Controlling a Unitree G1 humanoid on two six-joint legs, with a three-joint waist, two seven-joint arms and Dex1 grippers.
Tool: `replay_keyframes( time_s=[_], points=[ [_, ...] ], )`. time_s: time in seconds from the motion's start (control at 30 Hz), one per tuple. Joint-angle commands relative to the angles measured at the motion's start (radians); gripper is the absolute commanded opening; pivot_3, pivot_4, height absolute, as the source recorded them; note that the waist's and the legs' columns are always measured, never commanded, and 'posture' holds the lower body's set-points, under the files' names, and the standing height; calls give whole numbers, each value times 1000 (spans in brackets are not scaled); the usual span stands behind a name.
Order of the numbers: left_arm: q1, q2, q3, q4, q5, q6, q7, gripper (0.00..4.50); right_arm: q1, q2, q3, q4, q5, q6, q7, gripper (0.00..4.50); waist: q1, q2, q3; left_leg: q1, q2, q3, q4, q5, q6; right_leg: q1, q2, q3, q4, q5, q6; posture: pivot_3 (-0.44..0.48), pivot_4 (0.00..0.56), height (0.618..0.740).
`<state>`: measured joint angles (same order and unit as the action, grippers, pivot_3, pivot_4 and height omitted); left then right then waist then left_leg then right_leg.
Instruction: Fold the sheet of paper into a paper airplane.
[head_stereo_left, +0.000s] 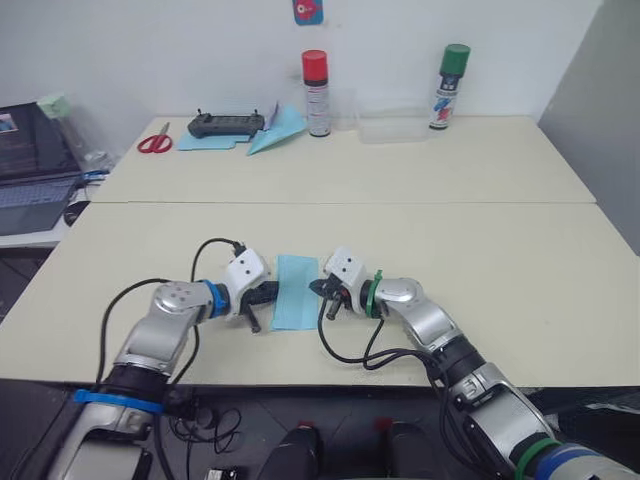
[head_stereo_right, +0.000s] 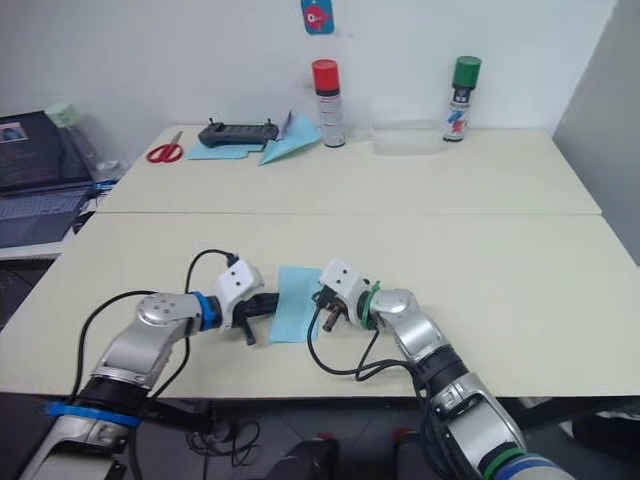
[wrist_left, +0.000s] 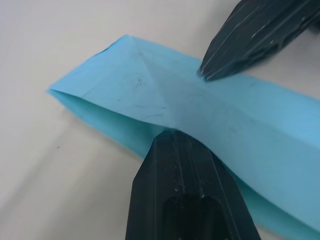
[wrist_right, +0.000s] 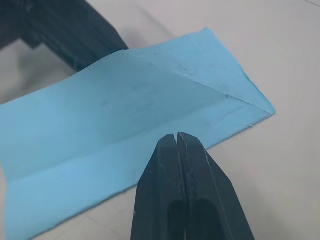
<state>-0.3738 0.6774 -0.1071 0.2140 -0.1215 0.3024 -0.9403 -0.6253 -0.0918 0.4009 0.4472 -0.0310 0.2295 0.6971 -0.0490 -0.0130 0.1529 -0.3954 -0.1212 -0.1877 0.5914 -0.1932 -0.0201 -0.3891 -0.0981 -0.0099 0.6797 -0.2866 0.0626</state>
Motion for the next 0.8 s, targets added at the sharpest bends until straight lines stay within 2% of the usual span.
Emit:
replay_keyframes(
  time_s=[0.03, 0.17, 0.23, 0.37, 0.4, 0.57, 0.7, 0.8],
  points=[
    [-15, 33, 78, -11, -40, 30, -2, 0, 0, -6, 23, 12, -36, 0, 10, 31, 0, 0, 0, 0, 1, 0, 0, 0, -1, 0, 3, 0, 0, 0, 0, 0, 150, 740],
    [-74, -53, 164, -106, -185, 130, 19, 0, 9, -9, 32, 11, -49, -1, 19, 31, 14, 0, 0, -1, 6, 0, 1, -1, -3, 0, 8, -1, -2, 0, -1, 0, 150, 740],
    [-90, -78, 156, -162, -208, 165, 24, 0, 11, -9, 32, 8, -52, 0, 22, 31, 16, 0, 0, -1, 7, 1, 1, -1, -3, 0, 8, -1, -2, 0, -1, 0, 150, 740],
    [-71, -94, 83, -196, -151, 169, 49, 0, 14, -7, 32, 1, -54, 1, 24, 31, 11, 0, 0, 0, 11, 3, 1, -2, -6, 0, 9, 0, -2, 2, -6, 0, 150, 740],
    [-59, -95, 63, -181, -124, 154, 63, 0, 13, -7, 31, 0, -53, 1, 25, 31, 10, 0, 0, 0, 11, 3, 1, -3, -7, 0, 10, 1, -1, 4, -10, 0, 150, 740],
    [14, -73, -47, -71, 43, 22, 127, 0, 30, -22, -4, -79, -20, 19, 38, 31, 10, 0, 1, 1, 12, 3, 1, -4, -9, 0, 11, 1, -1, 3, -12, 0, 150, 740],
    [52, -75, -57, -40, 56, -4, 128, 0, 39, -31, -46, -157, 29, 12, 56, 31, 18, -1, 1, 0, 12, 2, 1, -5, -9, 0, 11, 1, -1, 2, -13, 0, 150, 740],
    [53, -89, -61, -17, 59, -23, 129, 0, -13, -7, -70, -76, 31, -37, 31, 31, 16, 0, 1, 1, 12, 2, 1, -5, -9, 0, 11, 1, -1, 1, -11, 0, 150, 740]
  ],
)
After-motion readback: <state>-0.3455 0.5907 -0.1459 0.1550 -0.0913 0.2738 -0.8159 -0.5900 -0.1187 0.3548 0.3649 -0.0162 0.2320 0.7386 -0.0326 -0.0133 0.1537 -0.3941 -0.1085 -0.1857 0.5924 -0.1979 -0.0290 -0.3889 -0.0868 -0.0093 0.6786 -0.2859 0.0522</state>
